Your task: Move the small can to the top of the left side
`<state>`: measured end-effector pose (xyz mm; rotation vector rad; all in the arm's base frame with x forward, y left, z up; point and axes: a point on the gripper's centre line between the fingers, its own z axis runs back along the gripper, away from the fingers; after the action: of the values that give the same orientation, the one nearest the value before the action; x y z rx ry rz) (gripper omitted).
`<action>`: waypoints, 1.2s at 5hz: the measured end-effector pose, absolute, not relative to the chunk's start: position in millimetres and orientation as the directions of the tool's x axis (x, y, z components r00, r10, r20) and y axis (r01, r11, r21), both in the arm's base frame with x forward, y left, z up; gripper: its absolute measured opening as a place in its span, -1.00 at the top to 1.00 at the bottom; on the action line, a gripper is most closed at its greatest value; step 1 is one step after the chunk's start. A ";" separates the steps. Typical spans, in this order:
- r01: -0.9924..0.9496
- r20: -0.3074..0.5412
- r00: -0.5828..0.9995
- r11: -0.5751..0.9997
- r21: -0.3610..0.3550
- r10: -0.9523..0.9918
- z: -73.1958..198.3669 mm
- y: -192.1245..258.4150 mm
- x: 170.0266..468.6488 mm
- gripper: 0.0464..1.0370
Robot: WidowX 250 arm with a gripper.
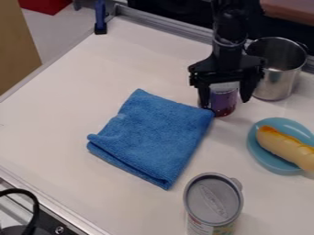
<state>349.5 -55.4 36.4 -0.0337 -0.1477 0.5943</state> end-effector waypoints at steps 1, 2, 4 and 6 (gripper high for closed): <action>-0.597 0.123 0.790 0.799 -0.070 0.601 28.5 -55.8 357.5 -0.93; -0.610 0.133 0.779 0.790 -0.067 0.613 28.4 -53.8 359.6 -0.93; -0.658 0.128 0.738 0.749 -0.075 0.662 21.2 -33.0 357.4 -0.93; -0.684 0.167 0.707 0.725 -0.086 0.687 22.2 -8.6 364.6 -0.93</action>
<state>364.6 -8.6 22.2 -0.0184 -0.1926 0.7612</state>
